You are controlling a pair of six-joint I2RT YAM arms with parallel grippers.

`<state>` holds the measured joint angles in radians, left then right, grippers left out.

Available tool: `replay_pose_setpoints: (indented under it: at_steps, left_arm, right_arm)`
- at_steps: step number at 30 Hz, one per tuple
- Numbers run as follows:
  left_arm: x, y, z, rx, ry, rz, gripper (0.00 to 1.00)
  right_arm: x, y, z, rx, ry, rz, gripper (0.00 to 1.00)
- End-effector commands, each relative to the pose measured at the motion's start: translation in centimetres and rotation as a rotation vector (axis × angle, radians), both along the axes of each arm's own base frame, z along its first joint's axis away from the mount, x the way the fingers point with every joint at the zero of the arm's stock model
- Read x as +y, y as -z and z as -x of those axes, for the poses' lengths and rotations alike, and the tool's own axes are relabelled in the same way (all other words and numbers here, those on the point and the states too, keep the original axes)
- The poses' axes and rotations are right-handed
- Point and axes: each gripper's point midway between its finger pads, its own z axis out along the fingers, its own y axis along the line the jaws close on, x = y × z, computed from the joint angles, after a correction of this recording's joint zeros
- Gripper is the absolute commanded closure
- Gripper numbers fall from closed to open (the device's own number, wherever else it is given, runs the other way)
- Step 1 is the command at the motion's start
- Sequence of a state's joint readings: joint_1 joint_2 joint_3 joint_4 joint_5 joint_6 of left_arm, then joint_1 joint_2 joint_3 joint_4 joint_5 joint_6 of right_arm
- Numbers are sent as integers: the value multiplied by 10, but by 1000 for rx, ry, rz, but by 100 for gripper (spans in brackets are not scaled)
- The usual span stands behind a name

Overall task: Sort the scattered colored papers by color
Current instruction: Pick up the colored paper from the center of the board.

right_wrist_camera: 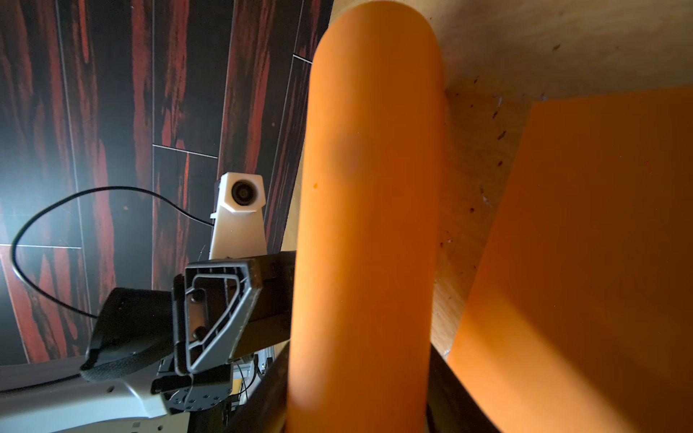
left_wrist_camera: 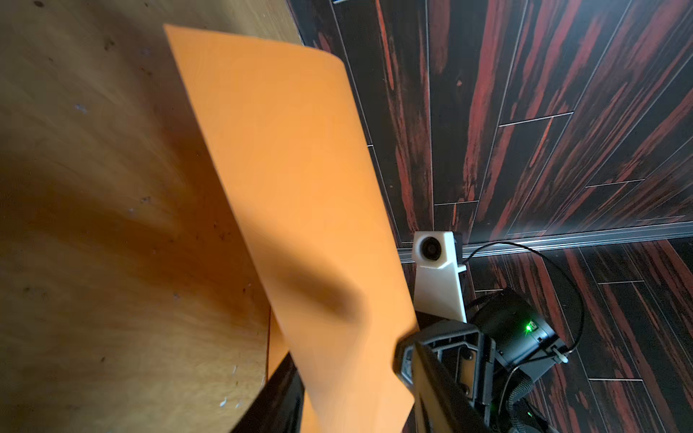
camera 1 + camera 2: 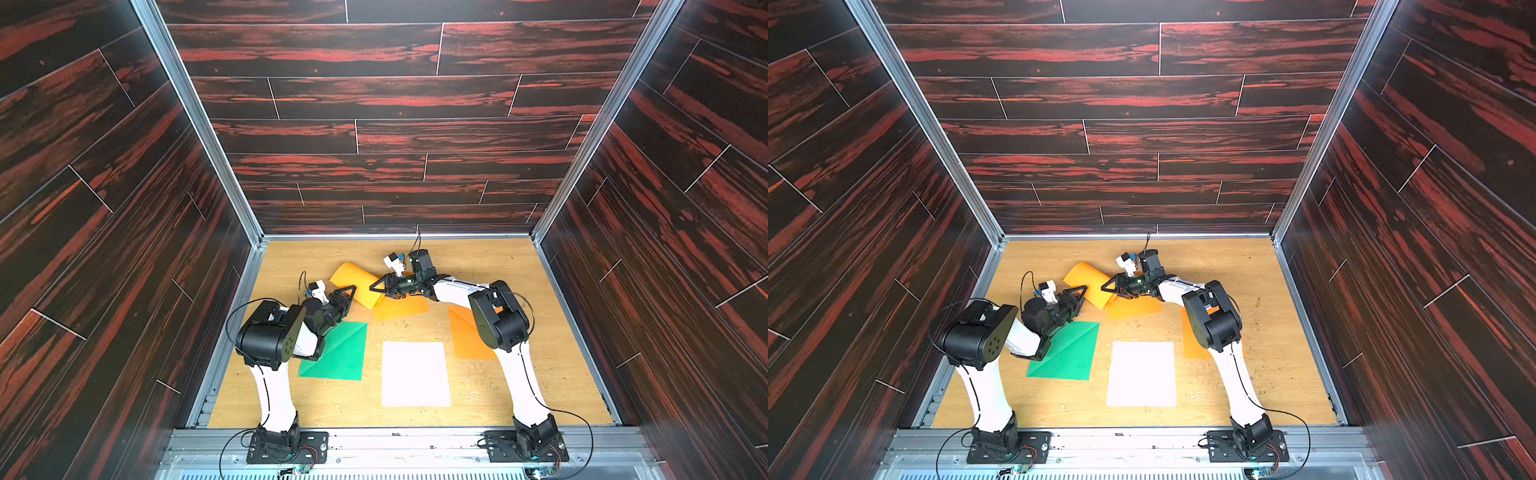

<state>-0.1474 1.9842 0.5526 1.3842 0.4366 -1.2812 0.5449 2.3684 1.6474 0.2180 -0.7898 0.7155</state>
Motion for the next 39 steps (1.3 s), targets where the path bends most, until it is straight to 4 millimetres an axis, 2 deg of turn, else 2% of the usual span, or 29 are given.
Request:
replay_pose_setpoints:
  at_steps: [1,7,15,22,26,31,39]
  left_arm:
    - [-1,-9,-4,-40,-2,-2,51]
    - [-3,-10,-8,-46,4,3,52]
    - [-4,-28,-12,-91,9,8,52]
    - [-11,-39,-14,-115,39,23,63]
    - [-12,-35,-16,-105,41,25,63]
    - [-13,-27,-18,-91,45,24,57]
    - [-16,-28,-20,-94,62,30,61]
  right_arm:
    - [2,-16,3,-25,-21,-36,49]
    - [1,-13,7,-18,-35,-38,49]
    - [2,-9,11,-7,-50,-38,49]
    - [1,-6,12,-4,-55,-35,48]
    - [3,-7,14,-5,-63,-39,48]
    - [4,-7,17,-7,-74,-31,48]
    - [7,-8,24,-10,-95,-29,48]
